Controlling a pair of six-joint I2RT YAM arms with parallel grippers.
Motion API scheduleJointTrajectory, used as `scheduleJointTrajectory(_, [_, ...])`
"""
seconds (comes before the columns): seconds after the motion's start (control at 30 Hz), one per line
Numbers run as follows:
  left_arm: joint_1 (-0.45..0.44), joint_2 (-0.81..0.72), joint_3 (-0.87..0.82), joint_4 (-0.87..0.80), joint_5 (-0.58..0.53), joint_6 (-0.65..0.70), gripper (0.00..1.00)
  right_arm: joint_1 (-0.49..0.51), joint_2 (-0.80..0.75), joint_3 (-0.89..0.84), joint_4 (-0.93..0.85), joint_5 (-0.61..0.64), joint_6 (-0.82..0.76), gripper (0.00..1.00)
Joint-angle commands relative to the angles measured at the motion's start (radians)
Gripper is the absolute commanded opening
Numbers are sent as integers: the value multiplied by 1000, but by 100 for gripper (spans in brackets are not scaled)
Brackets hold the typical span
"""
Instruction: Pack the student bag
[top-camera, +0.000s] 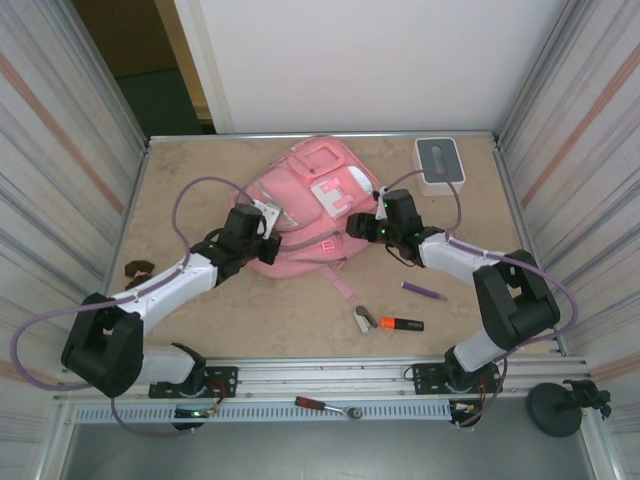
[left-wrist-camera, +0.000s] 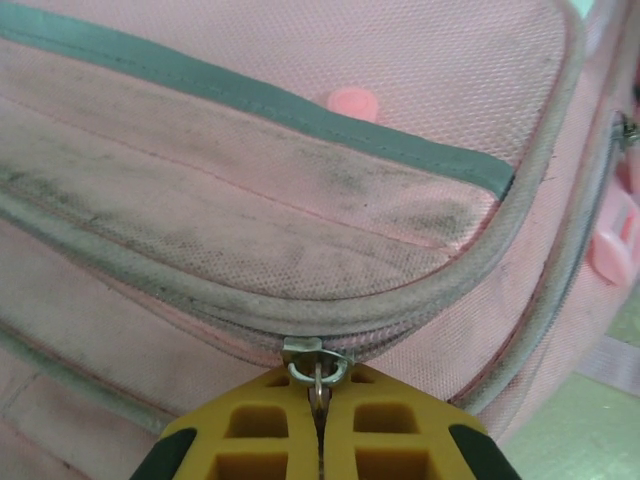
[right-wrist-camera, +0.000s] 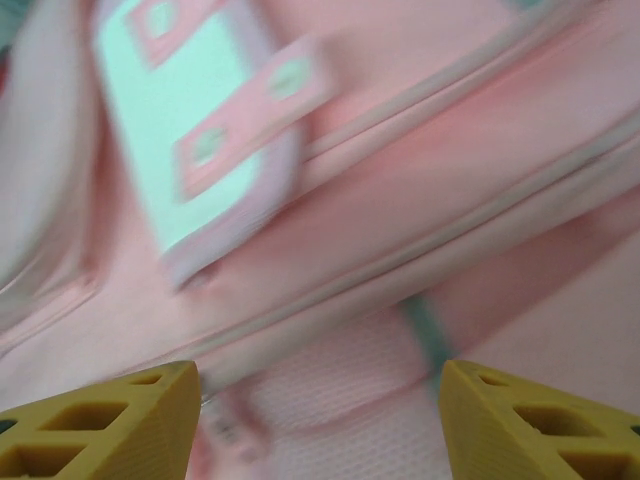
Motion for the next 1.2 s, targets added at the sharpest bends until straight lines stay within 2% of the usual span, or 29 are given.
scheduleJointTrajectory(0.0, [-3,-45,-1,25,65,-23,0,76,-43,-43,-30,43,2,63])
scheduleJointTrajectory(0.17, [-12,-43,-1,26,71,-23,0,152,5,-54,-9,84,33,62])
scheduleJointTrajectory(0.33, [-18,-36,-12,36,64,-18,0,169,39,-49,61,35,69,62])
scheduleJointTrajectory(0.63, [-24,-22,-29,57,66,-17,0,166,-32,0,34,84,85,58])
scheduleJointTrajectory(0.83, [-28,-22,-26,57,64,-14,0,183,38,117,46,27,193,54])
scheduleJointTrajectory(1.17, [-33,-25,-26,52,60,-7,0,193,177,237,51,-25,308,55])
